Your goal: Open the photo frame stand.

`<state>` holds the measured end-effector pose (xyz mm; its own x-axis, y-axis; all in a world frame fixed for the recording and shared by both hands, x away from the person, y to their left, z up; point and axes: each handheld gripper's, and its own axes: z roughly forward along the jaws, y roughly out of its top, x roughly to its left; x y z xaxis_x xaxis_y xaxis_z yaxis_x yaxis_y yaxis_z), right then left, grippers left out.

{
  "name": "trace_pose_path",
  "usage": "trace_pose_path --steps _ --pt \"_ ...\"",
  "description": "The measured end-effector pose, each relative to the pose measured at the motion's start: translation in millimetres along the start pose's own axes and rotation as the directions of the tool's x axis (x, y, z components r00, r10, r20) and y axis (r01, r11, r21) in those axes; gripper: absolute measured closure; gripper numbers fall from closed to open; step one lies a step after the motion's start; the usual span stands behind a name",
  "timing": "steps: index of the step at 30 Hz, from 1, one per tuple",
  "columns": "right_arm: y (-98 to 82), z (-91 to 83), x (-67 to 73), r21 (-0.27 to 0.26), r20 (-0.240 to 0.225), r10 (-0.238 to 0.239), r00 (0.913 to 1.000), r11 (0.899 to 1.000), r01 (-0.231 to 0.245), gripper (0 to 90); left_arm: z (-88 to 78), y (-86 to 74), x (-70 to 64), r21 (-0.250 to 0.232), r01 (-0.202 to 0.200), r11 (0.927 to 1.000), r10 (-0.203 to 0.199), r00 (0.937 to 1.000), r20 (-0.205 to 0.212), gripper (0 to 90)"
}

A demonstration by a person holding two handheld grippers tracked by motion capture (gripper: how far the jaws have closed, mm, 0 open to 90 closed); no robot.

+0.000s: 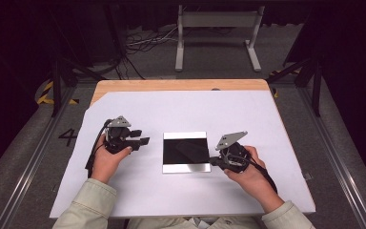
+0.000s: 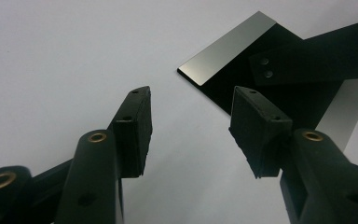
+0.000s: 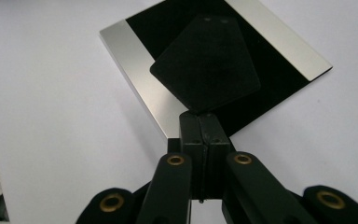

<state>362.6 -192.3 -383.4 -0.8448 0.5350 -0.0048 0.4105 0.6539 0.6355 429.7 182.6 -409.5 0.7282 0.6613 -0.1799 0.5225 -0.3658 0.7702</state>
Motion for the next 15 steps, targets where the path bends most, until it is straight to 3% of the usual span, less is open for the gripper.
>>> trace_pose_path --steps 10,15 --pt "12.3 -6.0 -0.5 -0.067 0.006 0.006 1.0 0.998 -0.005 90.0 -0.5 -1.0 0.0 0.007 -0.007 1.0 0.007 1.0 0.001 49.1" --pt "16.6 -6.9 -1.1 -0.079 0.004 0.014 0.9999 0.997 -0.013 90.0 -2.1 -2.8 0.7 -0.002 0.009 1.0 -0.009 0.9999 0.007 49.0"
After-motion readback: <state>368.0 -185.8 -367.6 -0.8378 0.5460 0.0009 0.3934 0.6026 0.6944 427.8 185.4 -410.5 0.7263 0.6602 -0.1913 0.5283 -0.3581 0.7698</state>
